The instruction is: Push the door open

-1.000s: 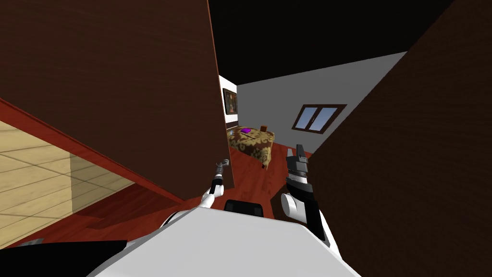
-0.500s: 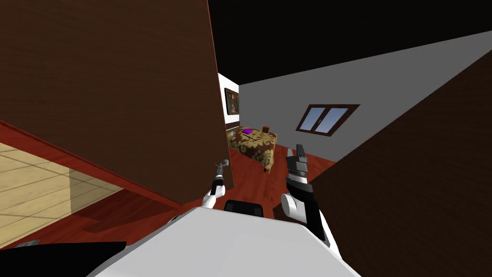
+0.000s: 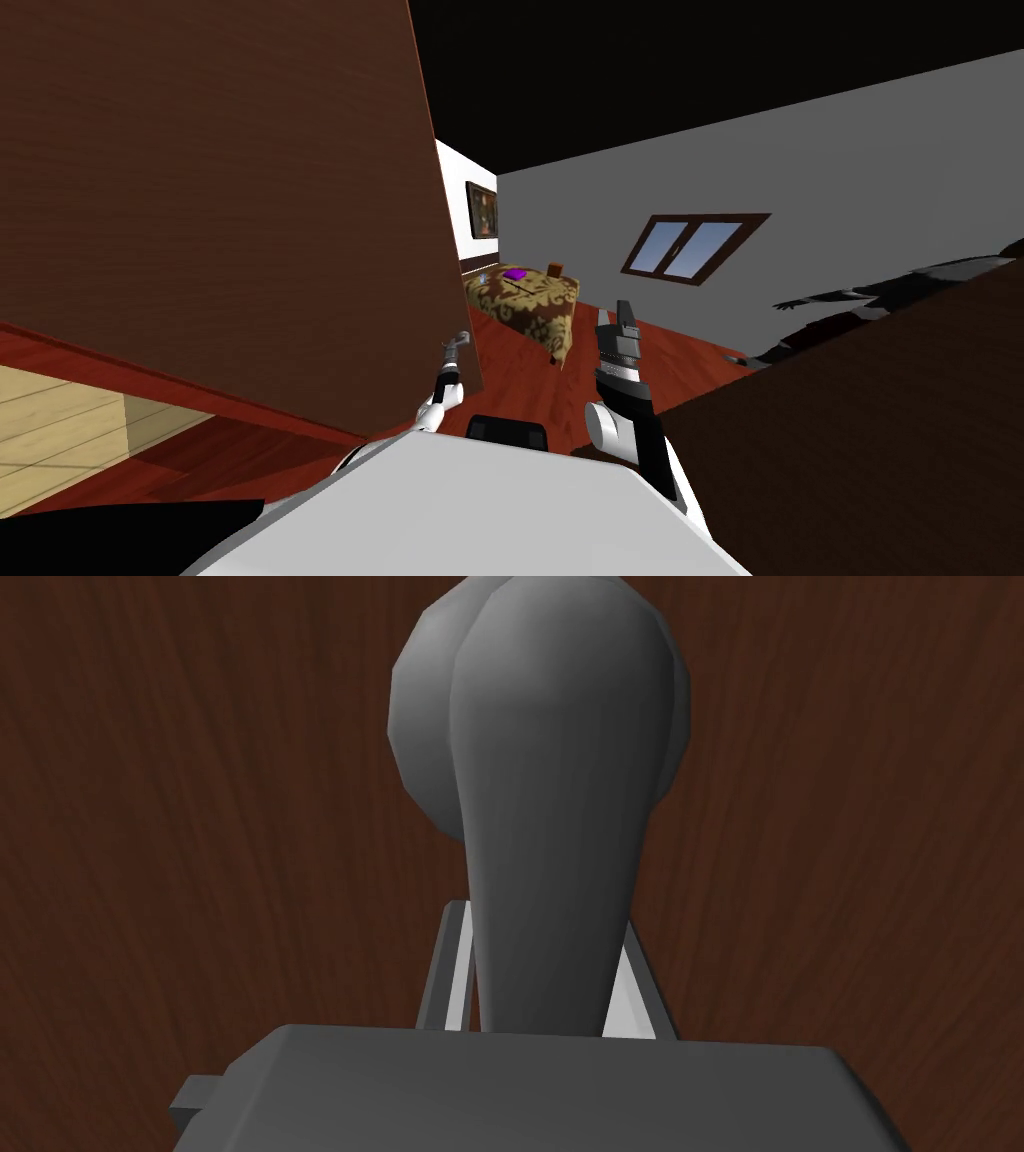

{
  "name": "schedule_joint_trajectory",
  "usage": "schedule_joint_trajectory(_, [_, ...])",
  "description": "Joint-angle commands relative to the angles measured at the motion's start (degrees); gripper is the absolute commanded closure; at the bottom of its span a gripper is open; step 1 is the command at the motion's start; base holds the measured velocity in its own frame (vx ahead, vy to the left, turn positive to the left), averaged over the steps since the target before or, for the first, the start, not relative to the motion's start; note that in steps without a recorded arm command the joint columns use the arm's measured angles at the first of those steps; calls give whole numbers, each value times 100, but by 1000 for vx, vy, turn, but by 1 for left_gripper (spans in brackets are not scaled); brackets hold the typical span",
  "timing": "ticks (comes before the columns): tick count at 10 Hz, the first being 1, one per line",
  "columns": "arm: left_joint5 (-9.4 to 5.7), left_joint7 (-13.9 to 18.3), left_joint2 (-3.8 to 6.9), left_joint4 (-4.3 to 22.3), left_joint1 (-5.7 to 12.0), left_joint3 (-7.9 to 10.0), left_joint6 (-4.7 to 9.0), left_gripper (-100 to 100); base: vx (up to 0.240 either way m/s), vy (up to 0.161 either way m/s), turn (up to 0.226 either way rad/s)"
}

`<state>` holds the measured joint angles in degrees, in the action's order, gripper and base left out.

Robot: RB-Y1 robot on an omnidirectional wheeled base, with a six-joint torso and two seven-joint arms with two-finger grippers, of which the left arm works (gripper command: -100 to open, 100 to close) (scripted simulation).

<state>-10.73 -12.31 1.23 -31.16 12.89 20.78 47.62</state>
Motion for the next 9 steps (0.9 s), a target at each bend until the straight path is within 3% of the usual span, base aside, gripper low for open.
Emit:
schedule_joint_trajectory(1, [-62,-66,39,-155,-47,120,46,100,206,-15,45])
schedule_joint_trajectory(3, [-62,-66,39,-155,-47,120,46,100,101,-10,13])
schedule_joint_trajectory(6, [-196,-158,-87,-174,-50,330,64,100,165,-38,64])
schedule_joint_trajectory(7, [-236,-186,-176,-180,-51,395,70,100,165,-9,56])
schedule_joint_trajectory(8, [-217,-173,-136,-149,-100,367,52,100,70,1,33])
schedule_joint_trajectory(9, [-299,-225,-3,-169,-99,494,74,100,128,8,4])
